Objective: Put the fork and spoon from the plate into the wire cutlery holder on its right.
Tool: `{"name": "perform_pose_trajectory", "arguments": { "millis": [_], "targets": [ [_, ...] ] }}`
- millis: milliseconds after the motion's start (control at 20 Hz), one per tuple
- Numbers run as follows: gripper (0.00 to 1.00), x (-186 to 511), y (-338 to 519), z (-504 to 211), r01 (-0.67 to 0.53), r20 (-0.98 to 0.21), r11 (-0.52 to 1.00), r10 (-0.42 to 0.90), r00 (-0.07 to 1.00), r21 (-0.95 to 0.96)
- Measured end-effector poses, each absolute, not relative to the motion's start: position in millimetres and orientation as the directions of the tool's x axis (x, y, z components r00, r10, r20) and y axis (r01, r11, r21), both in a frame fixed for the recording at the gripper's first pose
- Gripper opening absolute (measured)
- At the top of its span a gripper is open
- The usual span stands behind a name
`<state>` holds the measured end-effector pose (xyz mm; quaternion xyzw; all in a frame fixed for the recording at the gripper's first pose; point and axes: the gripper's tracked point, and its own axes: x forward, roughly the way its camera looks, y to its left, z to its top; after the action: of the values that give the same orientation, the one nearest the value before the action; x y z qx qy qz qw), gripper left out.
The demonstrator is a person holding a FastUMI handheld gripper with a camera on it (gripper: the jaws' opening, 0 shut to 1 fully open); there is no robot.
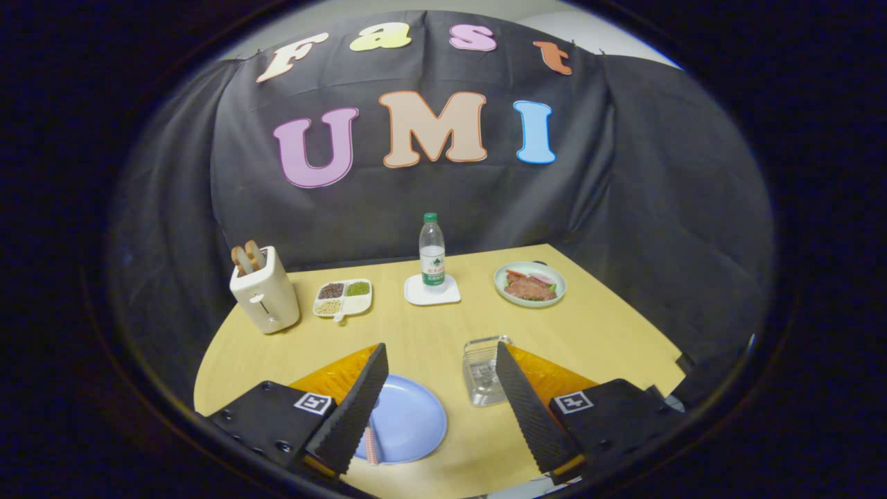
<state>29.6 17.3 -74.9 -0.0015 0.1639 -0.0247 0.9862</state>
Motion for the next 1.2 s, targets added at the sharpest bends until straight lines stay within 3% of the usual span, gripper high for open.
{"name": "perform_pose_trajectory", "arguments": {
  "millis": [300,850,1200],
  "targets": [
    [0.99,13,71,-162,0.001,-0.355,1.000,0.001,0.935,0.006],
    [0.99,6,98,-257,0.021,-0.454,0.997,-0.051,0.889,-0.071],
    [0.56,-1,92,-277,0.039,-0.495,0.996,-0.074,0.866,-0.081]
  ]
}}
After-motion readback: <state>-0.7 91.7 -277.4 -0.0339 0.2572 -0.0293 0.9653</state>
